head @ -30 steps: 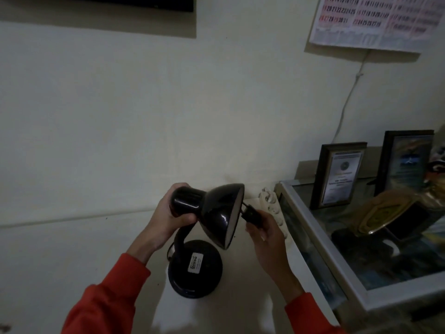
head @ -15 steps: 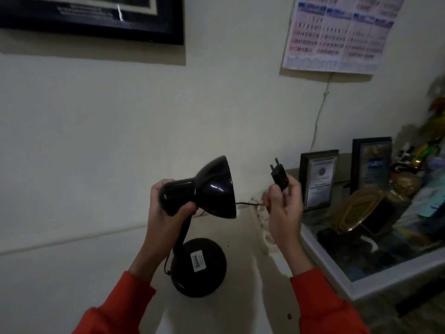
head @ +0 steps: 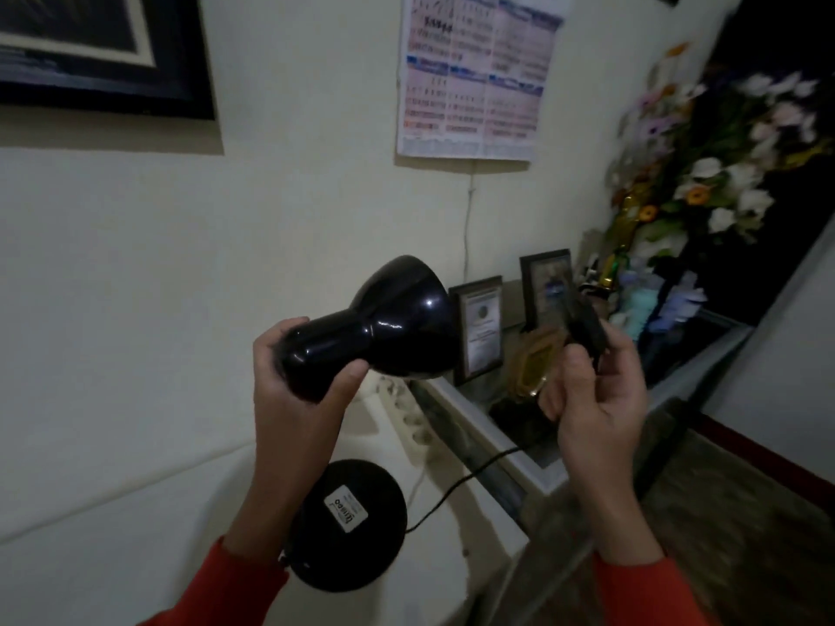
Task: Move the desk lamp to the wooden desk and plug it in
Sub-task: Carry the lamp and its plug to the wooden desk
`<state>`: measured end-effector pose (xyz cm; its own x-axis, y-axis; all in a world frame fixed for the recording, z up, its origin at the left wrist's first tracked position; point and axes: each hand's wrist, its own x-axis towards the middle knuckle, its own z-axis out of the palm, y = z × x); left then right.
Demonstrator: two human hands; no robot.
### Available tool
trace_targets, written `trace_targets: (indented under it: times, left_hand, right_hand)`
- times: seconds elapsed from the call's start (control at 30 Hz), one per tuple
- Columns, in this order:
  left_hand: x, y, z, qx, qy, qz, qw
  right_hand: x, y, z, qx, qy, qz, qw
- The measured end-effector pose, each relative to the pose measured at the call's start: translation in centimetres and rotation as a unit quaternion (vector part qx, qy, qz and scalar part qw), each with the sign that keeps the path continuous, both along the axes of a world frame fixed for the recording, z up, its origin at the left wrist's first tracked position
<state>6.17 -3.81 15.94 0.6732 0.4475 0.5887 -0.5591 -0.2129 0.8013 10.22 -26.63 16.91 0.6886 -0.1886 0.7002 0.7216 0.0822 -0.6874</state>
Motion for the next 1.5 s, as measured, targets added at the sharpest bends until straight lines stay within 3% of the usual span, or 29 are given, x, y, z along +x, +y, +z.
trace_targets:
  times: [0.27, 0.43, 0.67, 1.23, 1.5]
  left_hand:
    - [-1.4, -11.4, -2.4, 0.002, -0.017, -0.071, 0.997]
    - [-3.8, -21.0, -2.9, 0.036, -0.027, -0.135, 0.99]
    - [-8.8, -35.0, -2.8, -0.017, -0.014, -0.26, 0.965]
    - [-18.6, -66.2, -6.0, -0.016, 0.027, -0.504, 0.863]
    - [-22.0, -81.8, -4.9, -0.014, 0.022, -0.574, 0.818]
  right_hand:
    - [-7.7, -10.1, -3.6, -0.046, 0.112, -0.127, 0.984]
    - [-13.9, -18.6, -4.1, -0.049, 0.122, -0.207, 0.969]
    - [-23.2, -30.7, -3.6, -0.044, 0.158, -0.28, 0.946]
    - [-40.1, -54.7, -6.8, 0.032, 0.176, -0.495, 0.85]
    - [-45.6, -66.6, -5.2, 0.024, 0.229, -0.585, 0.778]
